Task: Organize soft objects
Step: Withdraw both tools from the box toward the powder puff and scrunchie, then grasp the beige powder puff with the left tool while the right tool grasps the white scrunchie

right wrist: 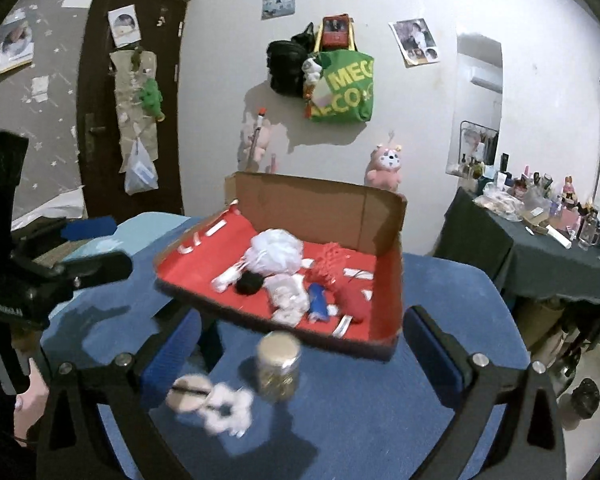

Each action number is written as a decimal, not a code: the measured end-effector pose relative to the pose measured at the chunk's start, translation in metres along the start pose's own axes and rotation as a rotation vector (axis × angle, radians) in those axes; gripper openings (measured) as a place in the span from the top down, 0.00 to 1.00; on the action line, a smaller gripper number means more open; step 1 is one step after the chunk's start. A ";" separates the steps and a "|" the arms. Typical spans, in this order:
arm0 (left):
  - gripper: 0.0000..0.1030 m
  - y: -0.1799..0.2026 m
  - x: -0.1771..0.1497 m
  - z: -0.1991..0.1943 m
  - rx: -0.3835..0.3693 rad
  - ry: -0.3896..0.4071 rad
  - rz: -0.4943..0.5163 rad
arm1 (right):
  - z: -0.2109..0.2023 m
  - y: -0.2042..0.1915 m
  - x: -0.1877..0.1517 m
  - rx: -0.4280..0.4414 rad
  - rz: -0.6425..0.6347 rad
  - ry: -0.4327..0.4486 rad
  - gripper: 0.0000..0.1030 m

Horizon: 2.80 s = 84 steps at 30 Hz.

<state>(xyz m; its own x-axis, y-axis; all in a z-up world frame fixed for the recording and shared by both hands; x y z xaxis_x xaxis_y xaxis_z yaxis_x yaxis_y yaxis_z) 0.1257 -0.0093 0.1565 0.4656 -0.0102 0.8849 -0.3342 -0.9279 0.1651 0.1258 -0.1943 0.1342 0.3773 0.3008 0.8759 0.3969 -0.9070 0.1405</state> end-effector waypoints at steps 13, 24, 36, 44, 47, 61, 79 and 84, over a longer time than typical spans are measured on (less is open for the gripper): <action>0.07 0.002 -0.069 -0.019 0.043 -0.016 -0.065 | -0.016 -0.031 -0.058 -0.060 0.071 -0.012 0.00; 0.07 -0.011 -0.118 0.019 0.074 -0.159 -0.102 | 0.023 -0.026 -0.104 -0.008 0.157 -0.127 0.00; 0.07 -0.016 -0.138 0.048 0.071 -0.252 -0.116 | 0.044 -0.017 -0.120 0.035 0.206 -0.180 0.00; 0.08 -0.012 -0.142 0.066 -0.002 -0.333 -0.101 | 0.063 -0.016 -0.120 0.111 0.177 -0.239 0.00; 0.08 -0.010 -0.142 0.074 -0.017 -0.359 -0.078 | 0.071 -0.018 -0.119 0.156 0.163 -0.259 0.00; 0.56 -0.001 -0.137 0.089 -0.125 -0.398 -0.018 | 0.097 -0.044 -0.112 0.363 0.121 -0.309 0.50; 0.35 -0.015 -0.145 0.073 -0.041 -0.400 0.034 | 0.073 -0.004 -0.125 0.200 0.179 -0.310 0.26; 0.32 -0.011 -0.147 0.074 -0.046 -0.390 0.027 | 0.063 -0.016 -0.116 0.184 0.083 -0.244 0.04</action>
<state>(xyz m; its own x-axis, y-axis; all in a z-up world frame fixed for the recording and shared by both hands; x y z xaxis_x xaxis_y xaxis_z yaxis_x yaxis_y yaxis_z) 0.1216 -0.0248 -0.0077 0.7297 -0.1839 0.6585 -0.3830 -0.9078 0.1710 0.1281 -0.1960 0.0016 0.5958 0.3097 0.7410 0.4922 -0.8699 -0.0322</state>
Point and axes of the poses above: each gripper's, at about its wrist camera, not at the fingertips, and z roughly the way its jaws point, y to its right, x to its top, the point moved 5 cm from there along z, roughly the way its jaws point, and after that the axes turned 5 degrees about -z, right-handed, at the moved point
